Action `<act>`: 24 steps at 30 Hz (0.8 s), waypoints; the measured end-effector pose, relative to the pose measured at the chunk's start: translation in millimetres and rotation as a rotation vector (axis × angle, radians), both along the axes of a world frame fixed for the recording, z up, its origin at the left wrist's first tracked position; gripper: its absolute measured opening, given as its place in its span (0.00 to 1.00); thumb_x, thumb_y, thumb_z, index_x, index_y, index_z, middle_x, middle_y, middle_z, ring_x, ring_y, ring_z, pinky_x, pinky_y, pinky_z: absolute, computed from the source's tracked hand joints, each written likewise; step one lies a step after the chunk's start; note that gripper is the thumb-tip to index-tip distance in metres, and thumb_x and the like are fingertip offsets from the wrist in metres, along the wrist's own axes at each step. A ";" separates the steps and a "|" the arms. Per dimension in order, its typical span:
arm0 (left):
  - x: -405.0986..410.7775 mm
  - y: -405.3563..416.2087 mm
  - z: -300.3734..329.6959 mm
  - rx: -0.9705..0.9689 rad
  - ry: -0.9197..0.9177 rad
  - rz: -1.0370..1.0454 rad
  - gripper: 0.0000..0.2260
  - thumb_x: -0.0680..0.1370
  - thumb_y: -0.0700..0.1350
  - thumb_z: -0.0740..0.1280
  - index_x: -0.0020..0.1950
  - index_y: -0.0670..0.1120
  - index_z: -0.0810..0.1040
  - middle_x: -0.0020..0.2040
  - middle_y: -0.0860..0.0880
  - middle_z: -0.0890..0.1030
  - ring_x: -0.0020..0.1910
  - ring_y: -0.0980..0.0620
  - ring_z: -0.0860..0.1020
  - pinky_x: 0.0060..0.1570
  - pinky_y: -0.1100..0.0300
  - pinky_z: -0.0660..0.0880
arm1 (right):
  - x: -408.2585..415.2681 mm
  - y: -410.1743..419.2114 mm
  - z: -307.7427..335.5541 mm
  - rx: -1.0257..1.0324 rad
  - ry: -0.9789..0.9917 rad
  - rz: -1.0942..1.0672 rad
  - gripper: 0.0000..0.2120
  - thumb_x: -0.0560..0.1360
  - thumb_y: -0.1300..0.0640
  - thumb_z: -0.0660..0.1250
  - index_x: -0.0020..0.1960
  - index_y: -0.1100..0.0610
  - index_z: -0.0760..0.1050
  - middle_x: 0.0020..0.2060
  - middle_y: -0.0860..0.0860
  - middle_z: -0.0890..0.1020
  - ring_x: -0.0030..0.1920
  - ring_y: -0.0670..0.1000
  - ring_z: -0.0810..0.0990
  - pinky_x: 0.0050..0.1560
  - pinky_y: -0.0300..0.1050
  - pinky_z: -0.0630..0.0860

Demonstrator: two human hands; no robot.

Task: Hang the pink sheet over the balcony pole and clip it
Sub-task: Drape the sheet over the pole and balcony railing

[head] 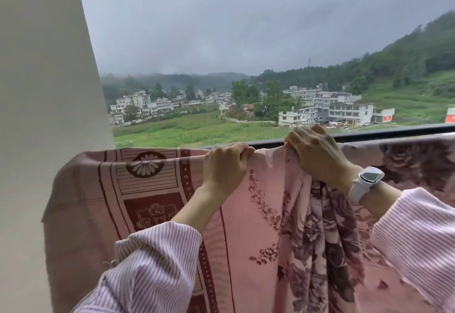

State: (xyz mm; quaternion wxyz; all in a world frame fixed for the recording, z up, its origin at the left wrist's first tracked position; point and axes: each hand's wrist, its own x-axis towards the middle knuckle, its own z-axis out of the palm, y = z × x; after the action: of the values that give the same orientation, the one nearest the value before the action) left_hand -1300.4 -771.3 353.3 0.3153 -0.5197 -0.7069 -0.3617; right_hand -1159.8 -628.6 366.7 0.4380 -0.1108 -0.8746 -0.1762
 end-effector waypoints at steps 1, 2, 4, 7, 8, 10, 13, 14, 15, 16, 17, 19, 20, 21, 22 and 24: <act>6.9 6.1 -0.8 0.012 0.002 0.004 0.14 0.76 0.52 0.59 0.45 0.46 0.81 0.38 0.45 0.84 0.38 0.43 0.80 0.39 0.55 0.73 | 1.1 2.5 -0.3 -0.002 0.001 0.021 0.13 0.75 0.56 0.52 0.39 0.59 0.72 0.33 0.54 0.78 0.32 0.54 0.77 0.44 0.46 0.67; 12.7 11.2 -1.6 0.025 0.008 0.007 0.15 0.75 0.52 0.58 0.45 0.45 0.81 0.37 0.45 0.84 0.37 0.43 0.80 0.38 0.56 0.71 | 2.4 3.8 -0.6 -0.019 0.004 0.046 0.13 0.75 0.56 0.52 0.39 0.60 0.72 0.33 0.54 0.78 0.32 0.54 0.76 0.44 0.45 0.65; 21.8 18.7 -2.2 0.042 0.011 0.009 0.14 0.76 0.51 0.59 0.45 0.45 0.81 0.36 0.45 0.83 0.37 0.43 0.79 0.37 0.59 0.66 | 4.4 6.0 -0.8 -0.103 0.036 0.098 0.11 0.75 0.58 0.53 0.42 0.61 0.72 0.35 0.55 0.78 0.34 0.56 0.75 0.44 0.45 0.64; 30.9 24.8 1.6 0.028 -0.042 0.031 0.15 0.78 0.55 0.57 0.50 0.48 0.80 0.39 0.48 0.83 0.40 0.46 0.79 0.36 0.60 0.63 | 5.3 9.9 2.0 -0.349 0.063 0.214 0.06 0.76 0.61 0.59 0.48 0.61 0.74 0.44 0.55 0.79 0.42 0.56 0.74 0.44 0.44 0.65; 34.1 25.8 4.2 0.018 -0.074 0.006 0.19 0.77 0.59 0.54 0.54 0.50 0.78 0.40 0.50 0.83 0.40 0.48 0.79 0.36 0.60 0.64 | 7.0 12.5 3.0 -0.402 0.063 0.262 0.06 0.76 0.60 0.60 0.50 0.60 0.74 0.46 0.54 0.80 0.44 0.55 0.75 0.44 0.45 0.68; 42.0 27.3 7.8 -0.032 -0.133 -0.062 0.25 0.75 0.66 0.49 0.63 0.54 0.72 0.41 0.52 0.82 0.40 0.50 0.79 0.39 0.58 0.70 | 17.2 19.2 3.7 -0.458 0.047 0.314 0.11 0.77 0.57 0.60 0.57 0.57 0.73 0.50 0.52 0.80 0.48 0.51 0.78 0.49 0.46 0.73; 47.4 33.0 7.3 -0.069 -0.068 -0.047 0.23 0.73 0.66 0.57 0.62 0.57 0.73 0.41 0.52 0.82 0.40 0.51 0.78 0.43 0.57 0.74 | 44.0 36.7 0.3 -0.407 -0.024 0.222 0.16 0.75 0.52 0.63 0.61 0.55 0.72 0.54 0.50 0.80 0.51 0.51 0.78 0.54 0.50 0.73; 48.8 35.4 6.2 -0.059 -0.037 -0.038 0.20 0.72 0.64 0.61 0.59 0.56 0.76 0.43 0.53 0.83 0.42 0.52 0.79 0.44 0.57 0.74 | 51.7 43.6 -2.1 -0.386 -0.042 0.187 0.15 0.74 0.51 0.64 0.59 0.55 0.75 0.53 0.50 0.80 0.52 0.52 0.78 0.54 0.51 0.73; 49.6 38.7 4.4 -0.039 -0.027 -0.040 0.16 0.72 0.61 0.64 0.56 0.55 0.78 0.45 0.53 0.83 0.43 0.52 0.79 0.43 0.58 0.73 | 56.7 49.9 -4.7 -0.391 -0.049 0.190 0.12 0.73 0.51 0.66 0.55 0.54 0.77 0.50 0.50 0.81 0.50 0.53 0.79 0.53 0.52 0.74; 51.4 41.2 3.7 -0.010 -0.039 -0.053 0.13 0.72 0.57 0.66 0.53 0.54 0.80 0.45 0.54 0.83 0.44 0.52 0.79 0.43 0.59 0.72 | 58.7 52.0 -5.9 -0.443 -0.038 0.212 0.08 0.72 0.53 0.67 0.51 0.51 0.78 0.48 0.50 0.82 0.49 0.53 0.80 0.51 0.52 0.75; 52.4 43.8 2.9 0.026 -0.070 -0.069 0.11 0.72 0.55 0.67 0.51 0.53 0.81 0.45 0.54 0.83 0.45 0.52 0.79 0.42 0.59 0.73 | 58.8 52.3 -6.2 -0.512 -0.017 0.248 0.05 0.72 0.54 0.68 0.47 0.47 0.78 0.46 0.50 0.82 0.47 0.53 0.81 0.50 0.54 0.77; 55.1 47.2 2.8 0.074 -0.133 -0.071 0.08 0.72 0.52 0.68 0.49 0.52 0.82 0.45 0.53 0.84 0.45 0.52 0.79 0.43 0.57 0.74 | 54.8 52.3 -7.4 -0.580 0.072 0.269 0.08 0.72 0.59 0.68 0.41 0.45 0.75 0.42 0.50 0.83 0.44 0.52 0.81 0.47 0.55 0.78; 56.5 48.5 3.4 0.076 -0.148 -0.063 0.08 0.73 0.52 0.68 0.49 0.52 0.82 0.45 0.53 0.84 0.44 0.51 0.79 0.43 0.56 0.75 | 53.3 50.8 -8.2 -0.564 0.110 0.247 0.09 0.72 0.60 0.66 0.40 0.46 0.74 0.41 0.50 0.82 0.43 0.52 0.81 0.45 0.53 0.77; 57.7 50.1 4.4 0.071 -0.155 -0.057 0.08 0.73 0.52 0.67 0.49 0.51 0.82 0.45 0.53 0.84 0.44 0.51 0.79 0.43 0.56 0.75 | 52.2 49.5 -9.0 -0.525 0.130 0.219 0.09 0.73 0.61 0.65 0.41 0.47 0.73 0.41 0.50 0.82 0.43 0.53 0.80 0.43 0.50 0.76; 59.1 51.4 5.5 0.061 -0.162 -0.049 0.08 0.74 0.51 0.67 0.49 0.51 0.82 0.45 0.52 0.84 0.43 0.50 0.79 0.43 0.56 0.74 | 51.4 47.1 -9.1 -0.483 0.132 0.171 0.05 0.74 0.61 0.63 0.43 0.51 0.73 0.41 0.51 0.82 0.42 0.54 0.79 0.42 0.48 0.74; 61.7 54.3 6.2 0.042 -0.183 -0.040 0.08 0.75 0.50 0.66 0.50 0.50 0.81 0.46 0.52 0.83 0.43 0.49 0.79 0.43 0.56 0.74 | 49.4 47.0 -7.7 -0.423 0.143 0.108 0.02 0.75 0.62 0.60 0.47 0.58 0.71 0.41 0.54 0.81 0.40 0.57 0.77 0.38 0.45 0.68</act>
State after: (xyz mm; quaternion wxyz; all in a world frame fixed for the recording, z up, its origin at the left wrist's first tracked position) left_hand -1238.7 -717.0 359.5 0.2528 -0.4916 -0.7147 -0.4285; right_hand -1110.4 -581.6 358.9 0.4745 -0.1652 -0.8635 0.0432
